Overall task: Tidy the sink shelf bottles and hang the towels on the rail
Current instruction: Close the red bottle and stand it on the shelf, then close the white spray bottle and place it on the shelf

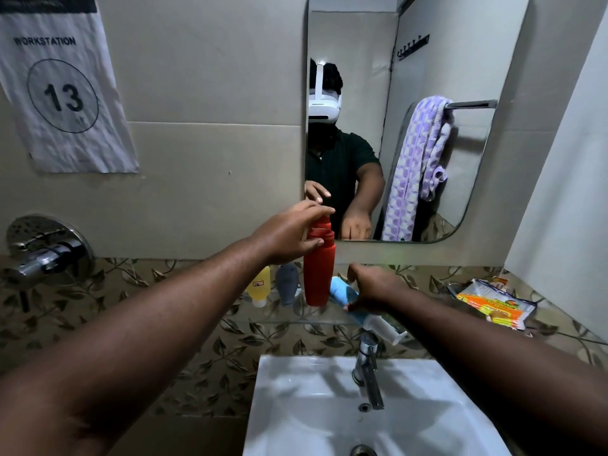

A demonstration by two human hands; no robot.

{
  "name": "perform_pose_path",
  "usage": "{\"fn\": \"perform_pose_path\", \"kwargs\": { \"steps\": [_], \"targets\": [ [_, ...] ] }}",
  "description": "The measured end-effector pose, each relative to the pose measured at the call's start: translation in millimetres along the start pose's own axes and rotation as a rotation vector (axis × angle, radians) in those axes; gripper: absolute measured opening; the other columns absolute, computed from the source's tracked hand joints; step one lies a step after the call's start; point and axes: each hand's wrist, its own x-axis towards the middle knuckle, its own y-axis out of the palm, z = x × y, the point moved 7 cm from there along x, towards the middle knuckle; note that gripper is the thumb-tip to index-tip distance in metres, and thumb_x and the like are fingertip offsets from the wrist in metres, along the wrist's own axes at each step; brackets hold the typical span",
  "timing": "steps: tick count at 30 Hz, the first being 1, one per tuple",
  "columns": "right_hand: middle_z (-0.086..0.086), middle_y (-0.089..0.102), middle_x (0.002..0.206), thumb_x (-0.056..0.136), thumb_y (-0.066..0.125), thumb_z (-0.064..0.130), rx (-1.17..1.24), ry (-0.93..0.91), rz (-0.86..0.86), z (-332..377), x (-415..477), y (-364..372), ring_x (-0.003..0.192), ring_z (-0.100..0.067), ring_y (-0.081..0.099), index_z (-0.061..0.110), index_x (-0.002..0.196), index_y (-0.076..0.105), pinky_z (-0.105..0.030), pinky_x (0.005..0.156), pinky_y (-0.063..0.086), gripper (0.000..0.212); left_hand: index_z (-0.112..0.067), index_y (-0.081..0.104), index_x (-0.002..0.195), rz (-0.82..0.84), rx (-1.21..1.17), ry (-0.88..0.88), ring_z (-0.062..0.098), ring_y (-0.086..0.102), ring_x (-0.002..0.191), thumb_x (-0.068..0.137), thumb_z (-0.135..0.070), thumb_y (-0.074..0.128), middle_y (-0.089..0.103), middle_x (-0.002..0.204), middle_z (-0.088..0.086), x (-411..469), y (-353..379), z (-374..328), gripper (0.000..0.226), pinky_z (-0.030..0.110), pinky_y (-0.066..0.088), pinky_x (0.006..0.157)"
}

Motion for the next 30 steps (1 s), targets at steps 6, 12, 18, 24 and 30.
{"fn": "perform_pose_path", "kwargs": {
  "steps": [6,12,18,24,30],
  "targets": [
    [-0.012,0.069,0.121,0.071,0.087,0.040,0.065,0.101,0.011,-6.4,-9.5,18.9,0.107,-0.032,0.066,0.016,0.126,0.048,-0.031,0.072,0.041,0.071,-0.023,0.058,0.141,-0.262,0.475,0.315,0.031,0.042,0.142,0.088,-0.031,0.067,0.048,0.153,0.009,-21.7,-7.4,-50.1,0.054,0.045,0.027,0.117],
    [-0.011,0.064,0.119,0.076,0.085,0.039,0.246,0.152,0.055,-12.5,-14.2,12.6,0.110,-0.029,0.063,0.013,0.129,0.051,-0.032,0.076,0.046,0.068,-0.015,0.068,0.107,-0.192,0.563,0.613,0.031,0.062,0.095,0.078,-0.018,0.066,0.068,0.110,0.011,-53.5,21.4,-97.2,0.029,0.040,0.047,0.080],
    [-0.025,0.065,0.096,0.088,0.071,0.009,0.671,0.116,0.130,-17.3,-25.9,7.8,0.085,-0.026,0.060,-0.003,0.103,0.069,-0.051,0.086,0.058,0.019,-0.020,0.051,0.130,0.126,0.262,0.296,0.028,0.059,0.100,0.086,-0.006,0.057,0.060,0.113,0.007,-59.1,60.5,-94.6,0.047,0.042,0.053,0.073],
    [-0.014,0.066,0.100,0.098,0.059,0.022,1.076,0.223,0.314,-19.6,-53.6,11.0,0.089,-0.026,0.066,0.013,0.108,0.065,-0.038,0.079,0.059,0.015,-0.022,0.046,0.123,0.078,0.052,0.131,0.022,0.059,0.106,0.078,-0.030,0.081,0.061,0.122,0.002,-59.3,79.1,-90.7,0.058,0.039,0.053,0.081],
    [-0.014,0.069,0.102,0.097,0.059,0.016,1.202,0.250,0.270,-25.6,-52.2,7.0,0.090,-0.025,0.065,0.011,0.110,0.067,-0.034,0.089,0.051,0.016,-0.026,0.047,0.107,0.010,-0.093,-0.040,0.021,0.063,0.093,0.080,-0.028,0.079,0.067,0.109,0.000,-47.9,80.1,-87.3,0.041,0.041,0.056,0.076]
  ]
}}
